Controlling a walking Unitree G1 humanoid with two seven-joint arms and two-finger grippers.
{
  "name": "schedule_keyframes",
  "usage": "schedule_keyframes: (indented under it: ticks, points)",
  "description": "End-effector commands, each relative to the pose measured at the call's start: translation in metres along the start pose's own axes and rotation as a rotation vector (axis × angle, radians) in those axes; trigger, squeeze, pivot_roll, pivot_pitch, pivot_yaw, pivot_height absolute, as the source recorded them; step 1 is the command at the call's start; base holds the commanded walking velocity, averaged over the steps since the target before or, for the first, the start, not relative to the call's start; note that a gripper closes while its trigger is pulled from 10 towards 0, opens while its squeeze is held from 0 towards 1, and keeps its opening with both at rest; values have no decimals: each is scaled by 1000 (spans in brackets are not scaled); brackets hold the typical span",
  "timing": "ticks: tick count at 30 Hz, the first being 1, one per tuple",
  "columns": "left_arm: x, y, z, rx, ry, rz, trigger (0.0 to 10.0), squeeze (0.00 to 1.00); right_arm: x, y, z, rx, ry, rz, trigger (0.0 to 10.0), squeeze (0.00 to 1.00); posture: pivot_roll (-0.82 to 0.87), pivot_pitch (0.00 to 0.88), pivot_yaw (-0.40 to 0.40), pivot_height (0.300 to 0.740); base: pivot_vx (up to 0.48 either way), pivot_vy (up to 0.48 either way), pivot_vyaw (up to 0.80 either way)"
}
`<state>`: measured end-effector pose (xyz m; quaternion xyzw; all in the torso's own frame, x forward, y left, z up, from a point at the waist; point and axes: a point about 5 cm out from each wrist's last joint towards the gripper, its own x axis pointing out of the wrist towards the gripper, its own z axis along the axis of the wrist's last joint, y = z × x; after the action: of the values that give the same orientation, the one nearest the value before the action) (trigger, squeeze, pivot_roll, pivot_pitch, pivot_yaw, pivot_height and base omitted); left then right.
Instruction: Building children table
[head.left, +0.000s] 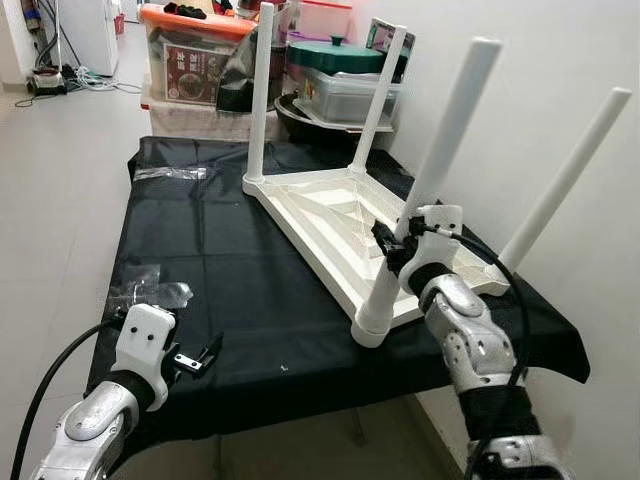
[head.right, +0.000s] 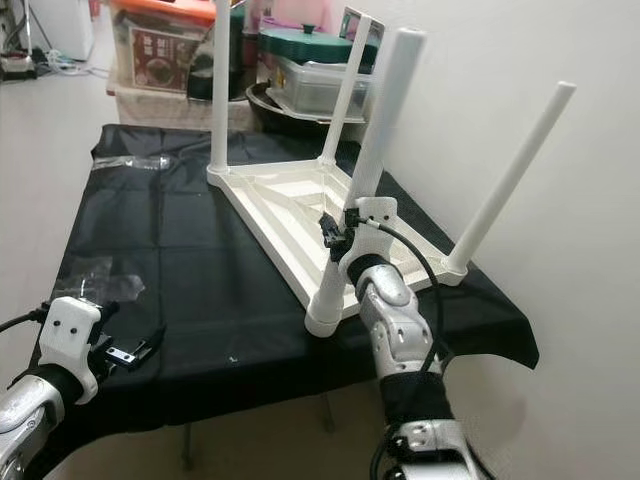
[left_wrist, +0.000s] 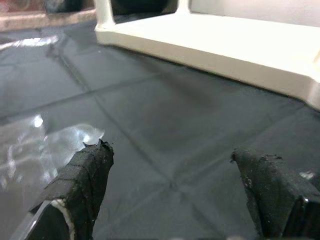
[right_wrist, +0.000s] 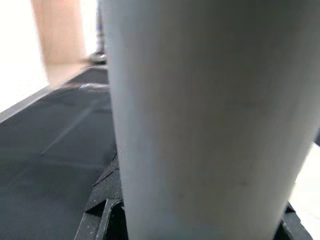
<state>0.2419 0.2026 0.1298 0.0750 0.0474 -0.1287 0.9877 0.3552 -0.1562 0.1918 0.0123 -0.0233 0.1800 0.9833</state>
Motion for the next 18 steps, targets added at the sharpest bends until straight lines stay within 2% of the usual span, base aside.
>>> schedule_keyframes:
  ticks: [1, 6, 9, 13, 14, 17, 18]
  points:
    - [1, -5, -3, -9, 11, -11, 10000, 0, -1, 0, -6, -9, 27, 38, 0, 0, 127, 0, -172, 740, 0, 0, 0]
    - [1, -5, -3, -11, 12, -12, 10000, 0, -4, 3, -6, -8, 12, 75, 0, 0, 128, 0, -173, 740, 0, 0, 0]
    - [1, -4, -3, -14, 17, -13, 10000, 0, -9, 14, -12, 56, 5, 108, 0, 0, 134, 0, -168, 740, 0, 0, 0]
    - [1, -3, -3, -15, 18, -12, 10000, 0, -10, 15, -17, 90, 12, 100, 0, 0, 134, 0, -168, 740, 0, 0, 0]
    - [0, -2, -3, -15, 19, -10, 10000, 0, -11, 17, -22, 120, 25, 77, 0, 0, 138, 0, -168, 740, 0, 0, 0]
    - [0, -2, -3, -15, 19, -10, 10000, 0, -11, 17, -22, 120, 25, 77, 0, 0, 138, 0, -168, 740, 0, 0, 0]
    - [0, -2, -3, -16, 20, -7, 10000, 0, -11, 14, -31, 170, 55, -25, 0, 0, 138, 0, -168, 740, 0, 0, 0]
